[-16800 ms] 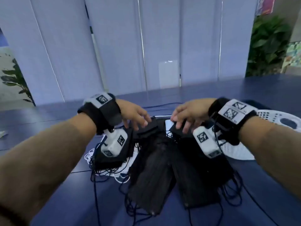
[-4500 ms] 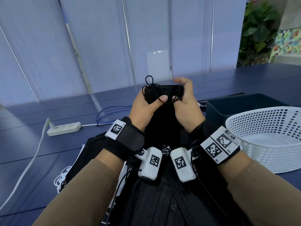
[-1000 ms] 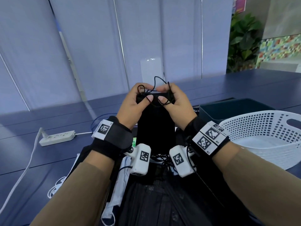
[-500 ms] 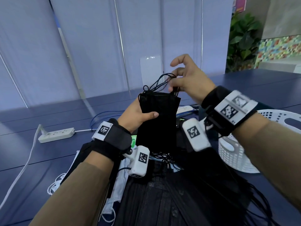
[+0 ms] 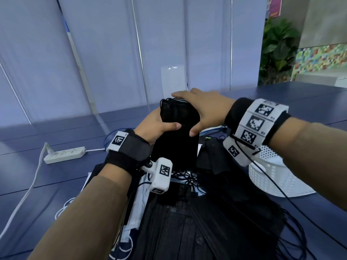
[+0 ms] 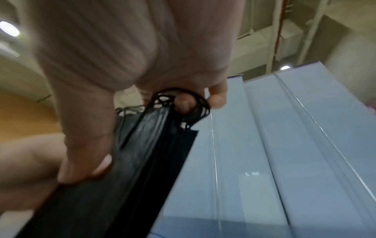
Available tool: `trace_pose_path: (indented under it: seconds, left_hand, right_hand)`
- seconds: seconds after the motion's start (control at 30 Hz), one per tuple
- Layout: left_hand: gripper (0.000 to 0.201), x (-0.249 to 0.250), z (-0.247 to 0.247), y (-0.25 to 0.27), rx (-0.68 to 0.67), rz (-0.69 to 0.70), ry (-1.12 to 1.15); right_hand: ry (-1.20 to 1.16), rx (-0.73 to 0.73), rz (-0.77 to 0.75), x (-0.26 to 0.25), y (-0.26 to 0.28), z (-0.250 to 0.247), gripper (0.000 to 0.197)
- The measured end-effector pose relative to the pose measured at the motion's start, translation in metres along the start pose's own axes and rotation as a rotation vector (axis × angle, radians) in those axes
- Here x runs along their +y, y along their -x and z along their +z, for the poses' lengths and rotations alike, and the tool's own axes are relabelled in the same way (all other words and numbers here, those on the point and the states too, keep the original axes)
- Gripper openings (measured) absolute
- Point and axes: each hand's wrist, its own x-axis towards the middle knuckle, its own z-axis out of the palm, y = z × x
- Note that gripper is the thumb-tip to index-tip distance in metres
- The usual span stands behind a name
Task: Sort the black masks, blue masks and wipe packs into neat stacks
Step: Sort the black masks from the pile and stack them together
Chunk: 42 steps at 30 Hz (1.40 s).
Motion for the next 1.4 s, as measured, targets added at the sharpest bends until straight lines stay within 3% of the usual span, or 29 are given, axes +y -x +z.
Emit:
trace_pose_path:
  seconds: [0.07,0.13,0.27,0.37,0.53,0.67,0.83,0.93,1.03,1.1,1.27,1.4]
  left_hand:
    - [0.052,0.003,-0.002,-0.002,-0.018,-0.036,0.027]
    - [0.049,0.006,-0.003,-0.006,-0.056,-0.051,-0.018]
    - [0.031,0.011,-0.011,-0.015,-0.119,-0.076,-0.194]
    - [0.028,0.016,-0.022,-0.020,-0.148,-0.090,-0.313]
    - [0.032,0.027,-0.036,-0.022,-0.156,-0.095,-0.446]
    - [0.039,0.033,-0.041,-0.022,-0.183,-0.116,-0.505]
    - [0.024,0.030,-0.031,-0.023,-0.256,-0.125,-0.699]
    - [0.023,0.028,-0.025,-0.023,-0.268,-0.102,-0.818]
    - [0.031,0.029,-0.013,-0.022,-0.288,-0.061,-0.869]
    - [0.035,0.026,-0.002,-0.022,-0.303,-0.035,-0.877]
    - [0.036,0.010,0.009,-0.021,-0.293,-0.067,-0.762]
    - [0.038,-0.003,0.006,-0.014,-0.266,-0.052,-0.739]
  right_hand:
    - [0.131,0.065,0.024,-0.004,0.000,0.011,0.113]
    - [0.038,0.131,0.092,-0.005,-0.003,0.018,0.098]
    - [-0.272,0.197,0.185,0.001,-0.008,0.015,0.035]
    - [-0.395,0.246,0.192,0.006,-0.009,0.010,0.011]
    - [-1.194,0.333,0.347,0.015,-0.005,0.016,0.024]
    - [-1.701,0.314,0.318,0.012,-0.002,0.020,0.024]
    - [-2.039,0.323,0.250,0.006,-0.001,0.024,0.022]
    - [-1.855,0.278,0.202,0.010,0.005,0.022,0.036]
    - [-1.175,0.224,0.114,0.009,0.010,0.022,0.053]
    - [-0.871,0.204,0.072,0.005,0.010,0.023,0.053]
    - [-0.724,0.229,0.134,0.011,0.010,0.038,0.014]
    - [-0.854,0.328,0.211,0.023,0.016,0.055,0.023]
